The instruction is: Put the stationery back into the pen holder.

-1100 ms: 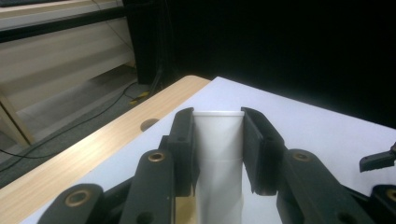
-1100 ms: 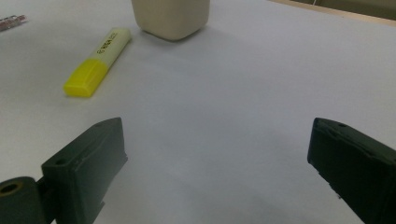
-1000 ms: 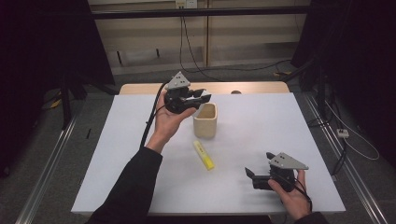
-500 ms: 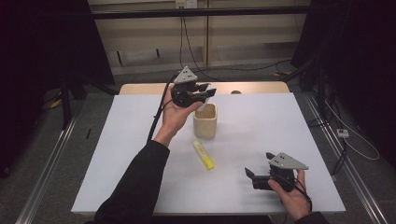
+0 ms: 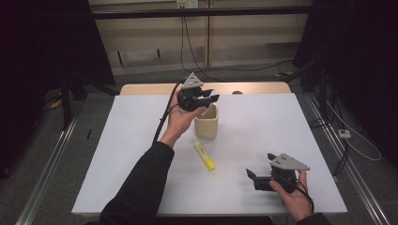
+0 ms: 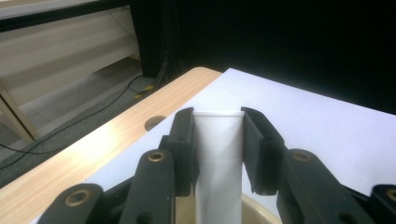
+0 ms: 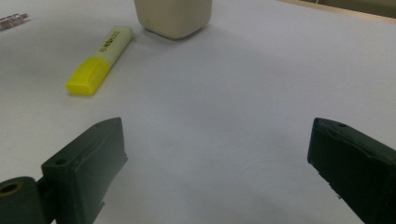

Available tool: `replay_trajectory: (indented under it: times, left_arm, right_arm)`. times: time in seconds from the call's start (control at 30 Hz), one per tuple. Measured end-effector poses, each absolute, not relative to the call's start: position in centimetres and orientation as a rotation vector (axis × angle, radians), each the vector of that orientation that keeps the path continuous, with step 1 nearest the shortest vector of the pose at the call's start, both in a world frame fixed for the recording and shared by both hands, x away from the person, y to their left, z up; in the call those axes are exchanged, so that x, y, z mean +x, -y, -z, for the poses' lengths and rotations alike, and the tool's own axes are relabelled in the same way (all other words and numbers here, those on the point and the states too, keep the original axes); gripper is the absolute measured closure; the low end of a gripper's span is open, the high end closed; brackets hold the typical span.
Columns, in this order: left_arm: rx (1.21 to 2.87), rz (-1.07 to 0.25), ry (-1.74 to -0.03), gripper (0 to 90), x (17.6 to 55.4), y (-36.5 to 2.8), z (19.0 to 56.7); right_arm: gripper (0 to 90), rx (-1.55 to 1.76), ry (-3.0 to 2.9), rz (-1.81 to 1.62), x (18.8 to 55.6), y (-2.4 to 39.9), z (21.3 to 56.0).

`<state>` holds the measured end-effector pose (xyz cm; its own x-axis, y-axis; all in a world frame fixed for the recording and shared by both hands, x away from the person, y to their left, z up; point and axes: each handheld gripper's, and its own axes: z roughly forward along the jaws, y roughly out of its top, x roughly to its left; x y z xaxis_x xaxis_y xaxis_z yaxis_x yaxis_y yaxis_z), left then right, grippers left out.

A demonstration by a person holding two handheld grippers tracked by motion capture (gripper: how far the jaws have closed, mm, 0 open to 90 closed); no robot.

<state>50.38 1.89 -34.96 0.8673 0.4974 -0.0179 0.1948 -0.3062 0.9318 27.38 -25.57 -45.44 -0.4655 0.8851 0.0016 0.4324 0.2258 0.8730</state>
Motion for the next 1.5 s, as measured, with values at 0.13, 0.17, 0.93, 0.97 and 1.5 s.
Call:
replay_trajectory:
  times: [0.13, 0.17, 0.93, 0.97, 1.5]
  left_arm:
    - [1.894, -0.319, -0.534, 67.5, 50.6, -2.0, 35.6]
    - [1.898, -0.317, -0.534, 67.5, 50.6, -2.1, 35.8]
    - [1.928, -0.279, -0.577, 67.2, 50.3, -2.9, 38.2]
    - [1.936, -0.283, -0.584, 67.1, 50.3, -2.9, 38.2]
    - [1.96, -0.281, -0.587, 31.0, 49.3, -4.1, 36.3]
  right_arm:
    - [4.0, 1.208, -1.995, -1.175, 27.4, 25.6, 45.4]
    - [4.0, 1.206, -1.996, -1.175, 27.4, 25.7, 45.4]
    - [4.0, 1.204, -2.002, -1.174, 27.4, 25.6, 45.4]
    - [3.9, 1.203, -2.002, -1.174, 27.4, 25.6, 45.5]
    - [4.0, 1.201, -2.002, -1.171, 27.4, 25.5, 45.4]
